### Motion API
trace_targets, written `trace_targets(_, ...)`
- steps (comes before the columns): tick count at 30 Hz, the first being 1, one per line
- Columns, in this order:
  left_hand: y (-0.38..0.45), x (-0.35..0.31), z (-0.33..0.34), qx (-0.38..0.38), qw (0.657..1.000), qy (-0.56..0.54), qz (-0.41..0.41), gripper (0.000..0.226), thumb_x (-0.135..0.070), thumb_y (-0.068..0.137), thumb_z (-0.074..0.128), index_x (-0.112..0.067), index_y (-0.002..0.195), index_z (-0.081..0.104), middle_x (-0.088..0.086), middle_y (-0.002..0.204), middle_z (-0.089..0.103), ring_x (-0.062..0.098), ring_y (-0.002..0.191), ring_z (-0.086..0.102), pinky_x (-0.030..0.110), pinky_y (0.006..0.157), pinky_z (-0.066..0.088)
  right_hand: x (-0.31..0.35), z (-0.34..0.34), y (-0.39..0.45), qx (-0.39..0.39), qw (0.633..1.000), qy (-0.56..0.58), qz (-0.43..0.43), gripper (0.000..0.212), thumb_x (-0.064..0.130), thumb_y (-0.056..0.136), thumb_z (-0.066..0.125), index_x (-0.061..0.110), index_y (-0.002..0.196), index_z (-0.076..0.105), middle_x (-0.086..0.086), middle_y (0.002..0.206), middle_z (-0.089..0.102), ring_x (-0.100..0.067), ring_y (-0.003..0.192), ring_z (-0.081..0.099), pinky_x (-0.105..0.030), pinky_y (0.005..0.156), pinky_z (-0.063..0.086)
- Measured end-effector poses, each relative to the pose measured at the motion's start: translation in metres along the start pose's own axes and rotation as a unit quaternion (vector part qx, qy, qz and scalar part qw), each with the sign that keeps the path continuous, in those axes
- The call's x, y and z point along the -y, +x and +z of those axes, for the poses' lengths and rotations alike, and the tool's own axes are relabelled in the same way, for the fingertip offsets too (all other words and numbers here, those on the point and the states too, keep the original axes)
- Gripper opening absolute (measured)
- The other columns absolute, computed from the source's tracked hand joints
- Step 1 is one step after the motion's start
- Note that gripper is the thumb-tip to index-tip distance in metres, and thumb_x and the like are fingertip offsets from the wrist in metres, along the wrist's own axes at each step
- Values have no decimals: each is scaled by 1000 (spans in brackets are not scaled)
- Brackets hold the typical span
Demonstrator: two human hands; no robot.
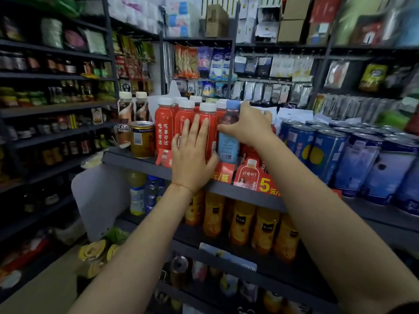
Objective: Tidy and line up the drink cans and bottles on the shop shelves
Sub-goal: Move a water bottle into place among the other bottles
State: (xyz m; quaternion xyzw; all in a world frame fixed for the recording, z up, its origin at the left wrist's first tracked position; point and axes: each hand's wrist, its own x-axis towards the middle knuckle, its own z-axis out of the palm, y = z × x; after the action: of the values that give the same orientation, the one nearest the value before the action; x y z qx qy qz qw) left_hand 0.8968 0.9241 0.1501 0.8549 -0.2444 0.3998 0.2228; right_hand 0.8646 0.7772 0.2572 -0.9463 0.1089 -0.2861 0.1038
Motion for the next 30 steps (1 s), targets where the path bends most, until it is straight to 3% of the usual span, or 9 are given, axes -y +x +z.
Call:
trace_targets(7,-2,-8,-13,-1,1000,-29,-8,69,-42,94,44,-22,156,20,2,165,13,21,153,6,50,121,11,1,-13,-35,-83,964,247,-60,57,42,74,81,17,117,54,7,101,59,-18,100,61,-41,95,50)
trace_targets(11,-5,-29,-39,-45,971,-226,-64,50,-37,99,38,-20,145,43,1,152,42,17,142,33,43,119,25,5,-47,-56,-135,907,392,-78,43,28,78,80,19,114,58,7,105,65,-3,92,63,-19,80,53)
trace_targets(13,-10,-43,-59,-51,917,-380,-108,39,-35,101,37,-19,132,55,-5,129,60,10,123,52,31,102,44,-1,-62,-65,-117,885,446,-60,33,28,81,78,19,109,63,2,105,68,-11,94,67,-25,79,57)
trace_targets(15,-22,-62,-78,10,846,-505,-170,32,-33,104,38,-20,118,63,-5,110,68,10,105,64,23,84,51,-11,-67,-81,-62,865,496,-40,30,30,84,75,16,109,67,-2,107,70,-16,95,69,-31,80,59)
trace_targets(20,-70,-117,-85,257,558,-747,-254,49,-46,93,48,-13,127,61,12,107,71,29,91,69,42,78,58,-57,-60,-143,36,802,597,14,24,28,86,67,16,107,72,-2,100,73,-21,92,71,-36,79,57)
trace_targets(22,-96,-156,-75,273,501,-777,-266,48,-43,89,52,-11,121,64,13,102,71,26,86,69,42,74,59,-87,-62,-171,45,775,628,46,19,28,82,64,20,97,75,-4,96,73,-21,86,70,-38,77,56)
trace_targets(25,-136,-232,-57,262,513,-765,-289,45,-42,85,58,-9,114,64,12,97,72,26,82,70,40,72,58,-146,-79,-213,45,752,648,116,28,31,74,62,19,96,75,-5,94,74,-20,82,69,-35,74,54)
trace_targets(28,-163,-315,-44,230,550,-744,-301,49,-41,84,67,-7,119,62,16,106,69,32,93,67,40,74,59,-217,-111,-260,34,780,607,149,54,47,74,66,20,121,68,-4,114,73,-23,102,69,-36,79,54)
trace_targets(30,-177,-377,-41,209,554,-747,-300,47,-38,84,70,-7,119,62,17,111,69,31,99,68,43,81,57,-270,-141,-297,24,803,573,162,53,48,83,65,20,127,64,-2,120,70,-21,109,67,-41,87,55)
